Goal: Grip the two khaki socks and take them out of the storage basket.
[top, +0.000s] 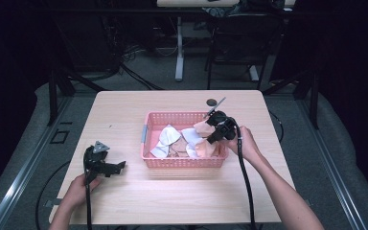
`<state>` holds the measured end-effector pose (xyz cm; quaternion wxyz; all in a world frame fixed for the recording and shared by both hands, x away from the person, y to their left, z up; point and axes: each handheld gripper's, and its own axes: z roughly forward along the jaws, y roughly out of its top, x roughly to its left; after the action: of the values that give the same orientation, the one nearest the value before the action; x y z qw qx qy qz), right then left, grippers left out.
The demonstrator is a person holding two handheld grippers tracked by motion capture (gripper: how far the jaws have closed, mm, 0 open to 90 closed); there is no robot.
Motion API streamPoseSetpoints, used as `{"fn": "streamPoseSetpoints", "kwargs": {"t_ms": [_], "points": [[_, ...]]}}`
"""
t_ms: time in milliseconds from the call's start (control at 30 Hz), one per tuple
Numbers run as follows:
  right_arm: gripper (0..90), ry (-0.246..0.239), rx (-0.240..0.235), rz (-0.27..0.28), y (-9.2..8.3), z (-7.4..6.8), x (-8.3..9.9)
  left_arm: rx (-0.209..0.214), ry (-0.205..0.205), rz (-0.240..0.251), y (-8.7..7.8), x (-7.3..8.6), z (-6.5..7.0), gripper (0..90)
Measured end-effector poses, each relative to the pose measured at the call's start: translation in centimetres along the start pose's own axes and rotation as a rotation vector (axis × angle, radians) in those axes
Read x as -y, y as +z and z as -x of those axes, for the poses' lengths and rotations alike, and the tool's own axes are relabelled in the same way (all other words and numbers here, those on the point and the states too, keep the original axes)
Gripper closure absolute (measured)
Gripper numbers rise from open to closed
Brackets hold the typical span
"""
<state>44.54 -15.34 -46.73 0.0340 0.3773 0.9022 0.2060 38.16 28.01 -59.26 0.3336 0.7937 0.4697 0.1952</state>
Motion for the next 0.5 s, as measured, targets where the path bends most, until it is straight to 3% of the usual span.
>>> {"fn": "streamPoseSetpoints", "kwargs": {"t_ms": [500], "points": [[88.5,-0.012,-0.029,0.105,-4.9,-1.1,-1.7,0.002,0.003,-0.004,-0.1,0.0,0.0,0.0]]}}
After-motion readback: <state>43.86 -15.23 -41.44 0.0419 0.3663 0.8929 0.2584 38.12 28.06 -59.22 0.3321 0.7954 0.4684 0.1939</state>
